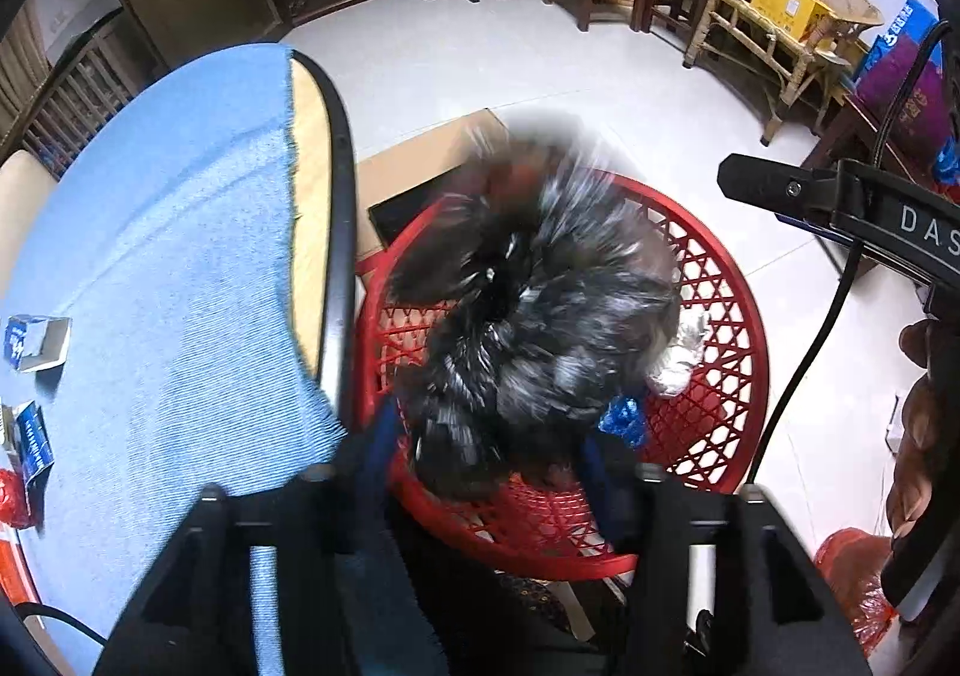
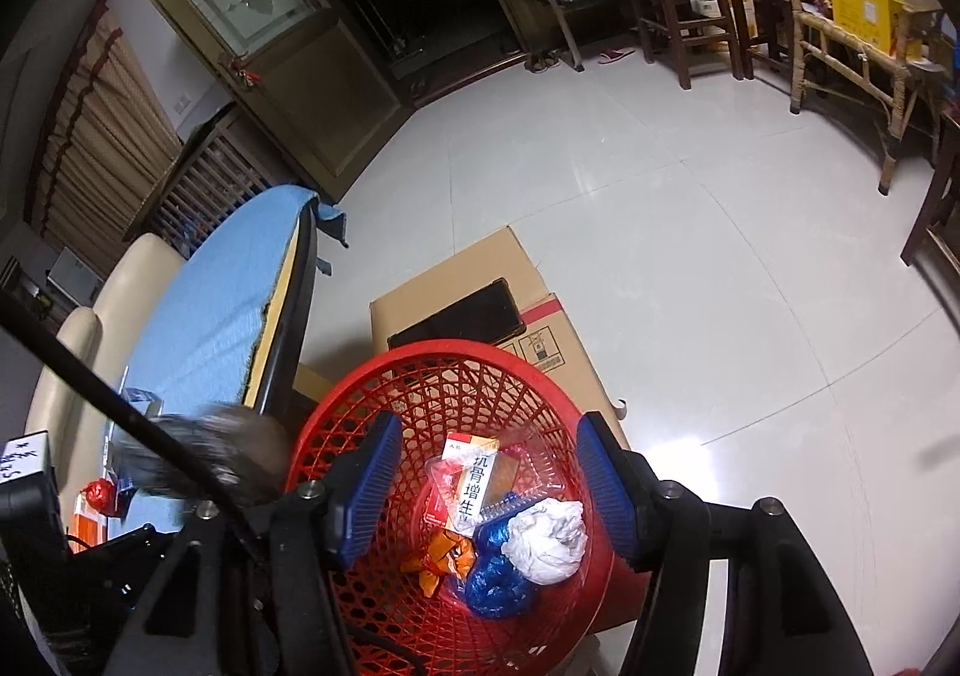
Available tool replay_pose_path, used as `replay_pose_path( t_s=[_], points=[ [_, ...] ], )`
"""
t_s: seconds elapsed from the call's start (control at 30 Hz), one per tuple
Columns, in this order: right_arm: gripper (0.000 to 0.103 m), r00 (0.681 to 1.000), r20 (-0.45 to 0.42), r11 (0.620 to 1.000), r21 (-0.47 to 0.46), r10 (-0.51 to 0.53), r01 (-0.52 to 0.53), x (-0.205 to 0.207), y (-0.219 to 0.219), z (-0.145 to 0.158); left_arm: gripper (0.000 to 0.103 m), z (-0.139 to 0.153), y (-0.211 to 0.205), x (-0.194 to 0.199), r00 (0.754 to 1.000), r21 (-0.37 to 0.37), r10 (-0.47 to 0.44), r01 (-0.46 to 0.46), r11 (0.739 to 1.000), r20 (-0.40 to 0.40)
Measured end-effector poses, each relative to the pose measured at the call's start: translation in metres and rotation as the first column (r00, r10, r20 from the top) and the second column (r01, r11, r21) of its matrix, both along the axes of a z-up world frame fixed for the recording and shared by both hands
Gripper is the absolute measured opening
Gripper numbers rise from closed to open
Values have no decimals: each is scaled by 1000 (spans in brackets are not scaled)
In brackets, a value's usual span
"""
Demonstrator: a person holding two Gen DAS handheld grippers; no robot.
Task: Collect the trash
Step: 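Open the right gripper over the wastebasket while the left releases the black bag, then swing back to the table and close the left gripper on the red bag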
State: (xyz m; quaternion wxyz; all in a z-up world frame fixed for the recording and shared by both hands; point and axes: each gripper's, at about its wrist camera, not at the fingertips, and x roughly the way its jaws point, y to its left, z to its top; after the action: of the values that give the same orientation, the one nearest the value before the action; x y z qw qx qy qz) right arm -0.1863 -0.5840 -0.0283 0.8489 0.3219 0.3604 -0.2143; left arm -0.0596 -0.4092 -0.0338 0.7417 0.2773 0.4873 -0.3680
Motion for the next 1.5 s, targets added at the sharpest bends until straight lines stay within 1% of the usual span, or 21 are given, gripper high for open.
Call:
replay_pose_path(
  t_s=[0.07,0.17,0.3,0.33,0.5,0.6,0.7,0.77,0.83,0.87,0.93,0.97,1.1,1.17,1.2,1.23,1.3,1.33,1.43,1.5],
  points=[
    [64,1000,5,1000,-1,-6,6,-2,-1,2,67,1,-2,-1,1000,-2,-10,10,1000,5],
    [64,1000,8,1000,-8,-10,10,-4,0,7,68,2,0,0,1000,-10,-21,21,1000,-15],
    [64,1000,10,1000,-15,-13,13,-5,2,12,68,6,18,5,999,-41,12,-13,999,-30],
    [64,1000,9,1000,-15,-12,12,-4,3,12,68,10,28,10,999,-57,30,-32,998,-35],
    [64,1000,1,999,-26,24,-24,10,19,17,70,18,75,28,990,-88,139,-142,986,-38],
    [64,998,0,997,-31,70,-70,25,34,19,70,18,104,41,976,-102,211,-216,971,-57],
    [64,992,-3,991,-38,128,-128,44,56,19,70,18,133,49,960,-111,273,-278,954,-58],
    [64,984,-15,983,-37,177,-178,61,74,19,71,17,155,55,945,-120,320,-325,938,-62],
    [64,975,-23,974,-40,221,-222,74,92,17,71,17,182,62,924,-132,375,-381,915,-67],
    [64,970,-27,969,-43,241,-242,81,100,18,71,17,190,65,918,-136,391,-397,908,-69],
    [64,955,-32,954,-52,294,-295,96,122,19,71,16,218,72,894,-147,442,-447,882,-71],
    [64,949,-34,947,-57,313,-315,102,131,20,71,15,227,75,887,-150,456,-462,874,-72],
    [64,921,-45,918,-73,387,-390,123,168,22,71,14,278,97,831,-166,551,-555,815,-74],
    [64,906,-56,902,-82,420,-423,132,186,23,71,17,306,112,790,-186,608,-611,770,-77],
    [64,902,-59,898,-84,427,-431,134,190,23,71,19,319,120,766,-200,638,-639,743,-78],
    [64,895,-66,891,-87,441,-446,137,198,23,71,21,335,132,732,-220,676,-674,705,-80],
    [64,887,-75,883,-91,455,-461,141,206,23,71,22,354,149,687,-249,721,-716,653,-86],
    [64,882,-81,877,-94,465,-471,143,212,23,71,22,359,156,675,-259,732,-725,638,-88],
    [64,871,-93,866,-104,482,-490,148,225,26,71,18,370,182,647,-263,757,-750,607,-95],
    [64,866,-97,859,-114,491,-499,150,231,29,71,13,373,197,637,-265,762,-760,594,-118]
  ],
)
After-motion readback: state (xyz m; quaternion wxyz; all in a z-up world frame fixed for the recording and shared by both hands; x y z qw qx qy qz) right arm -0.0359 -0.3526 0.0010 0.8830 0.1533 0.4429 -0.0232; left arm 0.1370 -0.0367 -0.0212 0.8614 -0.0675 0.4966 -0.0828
